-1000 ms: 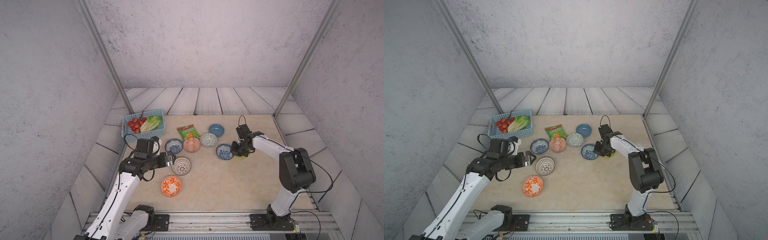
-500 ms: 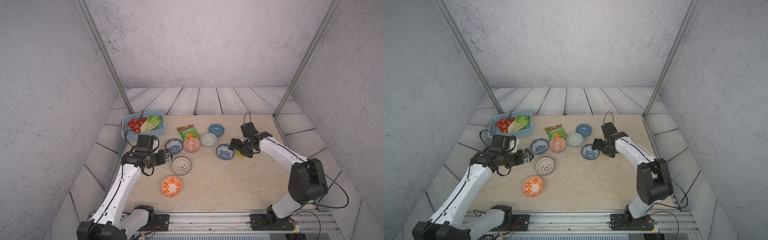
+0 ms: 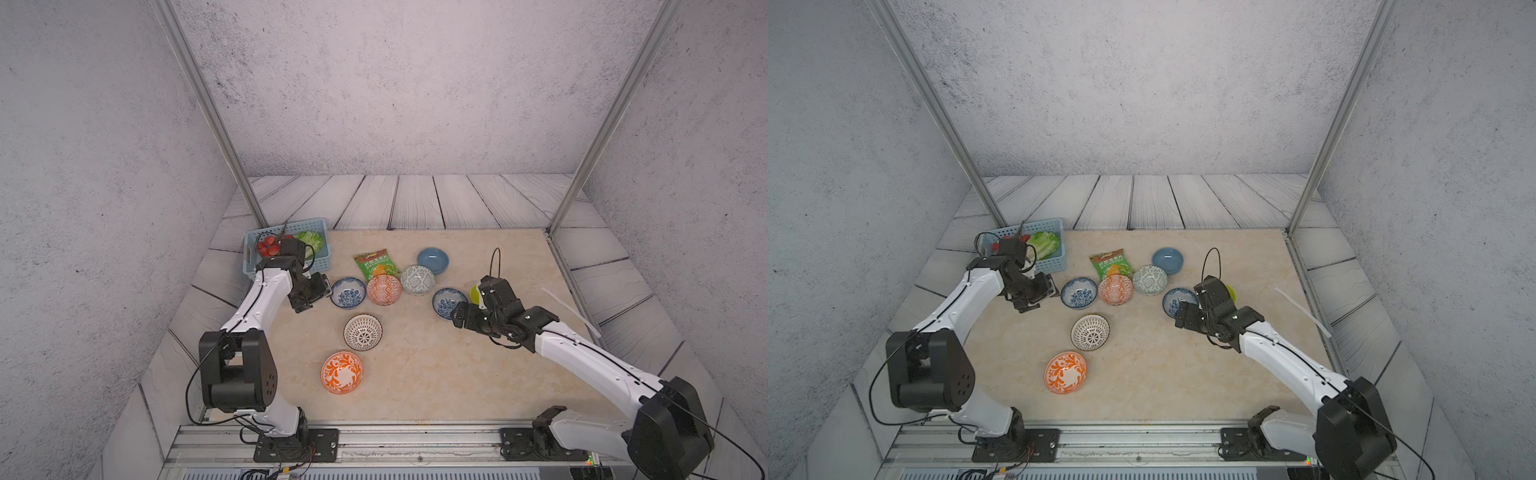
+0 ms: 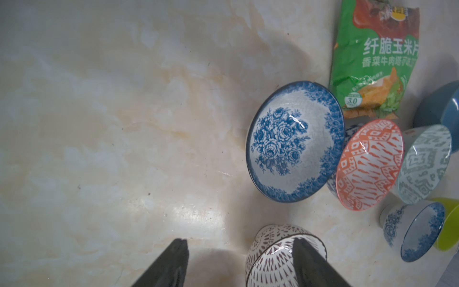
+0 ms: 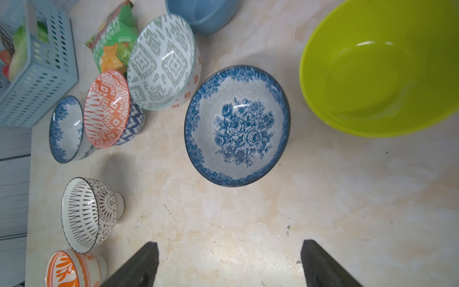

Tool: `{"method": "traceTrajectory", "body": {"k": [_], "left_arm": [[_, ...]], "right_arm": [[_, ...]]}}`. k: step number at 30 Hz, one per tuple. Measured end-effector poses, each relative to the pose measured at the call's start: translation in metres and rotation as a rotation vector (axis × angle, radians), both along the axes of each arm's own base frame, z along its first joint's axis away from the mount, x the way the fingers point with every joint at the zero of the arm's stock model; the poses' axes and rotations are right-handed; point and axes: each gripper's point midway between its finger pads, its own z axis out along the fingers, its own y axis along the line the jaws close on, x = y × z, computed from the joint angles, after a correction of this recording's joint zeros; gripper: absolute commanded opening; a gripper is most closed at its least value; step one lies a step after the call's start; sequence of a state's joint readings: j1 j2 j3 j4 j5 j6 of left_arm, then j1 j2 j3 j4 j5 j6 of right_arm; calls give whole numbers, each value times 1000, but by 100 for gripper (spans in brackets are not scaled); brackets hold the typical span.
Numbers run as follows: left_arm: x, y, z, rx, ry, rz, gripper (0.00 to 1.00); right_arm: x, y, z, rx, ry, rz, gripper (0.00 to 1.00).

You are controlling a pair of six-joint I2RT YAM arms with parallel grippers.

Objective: Stack the bowls
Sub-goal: Move the bowl to the center of the board, then pick up the bowl from the center of the board.

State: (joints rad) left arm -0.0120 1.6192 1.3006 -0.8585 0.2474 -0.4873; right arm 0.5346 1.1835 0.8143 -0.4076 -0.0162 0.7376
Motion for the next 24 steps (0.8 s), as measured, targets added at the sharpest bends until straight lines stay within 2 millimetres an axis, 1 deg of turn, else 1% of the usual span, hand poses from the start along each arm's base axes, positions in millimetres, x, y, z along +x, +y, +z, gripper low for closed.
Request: {"method": "traceTrajectory", "body": {"k": [3,7,9,16,19,22,24], "left_arm": [[10,2,-16,11,42,12,61],[14,2,-33,12,84,18,61],[16,0,-37,10,85,15,59],[30,-8,-38,4,55,-4,52],[34,-11,-47,4,65,-11,48],[34,-13,-60,6,93,-16,42],[33,-15,-64,7,103,-22,39]], "right_arm": [[5,-2,13,26,-69,-21,91],[10,1,16,36,-89,-24,91],[12,2,16,39,-94,-23,91],[15,4,20,52,-114,-24,90],[15,4,20,53,-117,-24,90],[16,4,20,54,-118,-24,90],[16,4,20,55,-117,-25,90]]}}
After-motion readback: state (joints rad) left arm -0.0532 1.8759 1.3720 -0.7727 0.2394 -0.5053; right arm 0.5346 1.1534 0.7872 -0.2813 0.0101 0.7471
